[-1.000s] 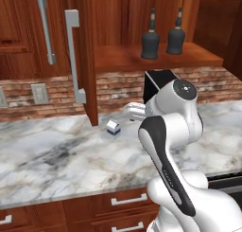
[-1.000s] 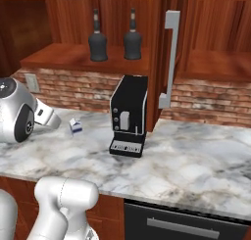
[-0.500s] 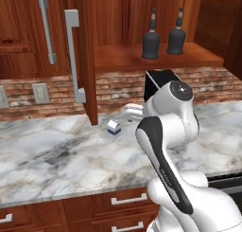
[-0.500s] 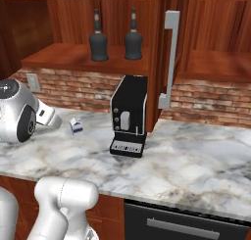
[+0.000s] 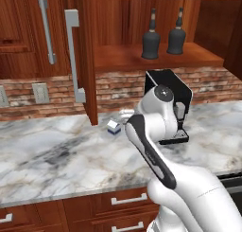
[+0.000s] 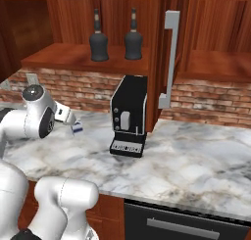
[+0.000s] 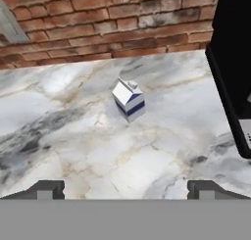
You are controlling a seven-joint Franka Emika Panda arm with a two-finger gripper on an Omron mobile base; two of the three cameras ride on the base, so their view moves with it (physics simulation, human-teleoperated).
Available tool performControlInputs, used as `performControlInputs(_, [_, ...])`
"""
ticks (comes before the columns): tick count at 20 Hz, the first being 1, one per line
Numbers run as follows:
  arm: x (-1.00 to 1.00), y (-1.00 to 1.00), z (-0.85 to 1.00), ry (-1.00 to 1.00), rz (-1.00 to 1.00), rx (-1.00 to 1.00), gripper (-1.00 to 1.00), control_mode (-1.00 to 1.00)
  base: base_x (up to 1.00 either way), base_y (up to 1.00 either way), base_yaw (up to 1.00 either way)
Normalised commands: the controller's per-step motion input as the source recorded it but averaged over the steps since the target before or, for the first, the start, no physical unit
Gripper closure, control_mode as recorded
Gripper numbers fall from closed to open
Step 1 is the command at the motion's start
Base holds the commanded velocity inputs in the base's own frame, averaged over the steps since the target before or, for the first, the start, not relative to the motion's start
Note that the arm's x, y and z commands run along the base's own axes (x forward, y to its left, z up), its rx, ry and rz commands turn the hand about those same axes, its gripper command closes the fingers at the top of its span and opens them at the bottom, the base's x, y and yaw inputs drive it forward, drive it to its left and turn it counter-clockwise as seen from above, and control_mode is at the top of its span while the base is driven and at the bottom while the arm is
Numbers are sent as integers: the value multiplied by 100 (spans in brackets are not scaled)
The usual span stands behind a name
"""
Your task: Sort all alcoholic drinks to one cabinet, and non-alcoholic drinks to the other.
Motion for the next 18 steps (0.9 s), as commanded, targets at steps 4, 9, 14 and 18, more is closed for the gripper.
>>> performControlInputs(4, [62, 0, -42, 2, 20, -16, -100, -100, 0, 0, 0])
performControlInputs(9, [56, 1, -24, 0, 16, -8, -100, -100, 0, 0, 0])
performControlInputs(14, [35, 3, -24, 0, 8, -5, -100, -100, 0, 0, 0])
performControlInputs(18, [30, 10, -28, 0, 4, -5, -100, -100, 0, 0, 0])
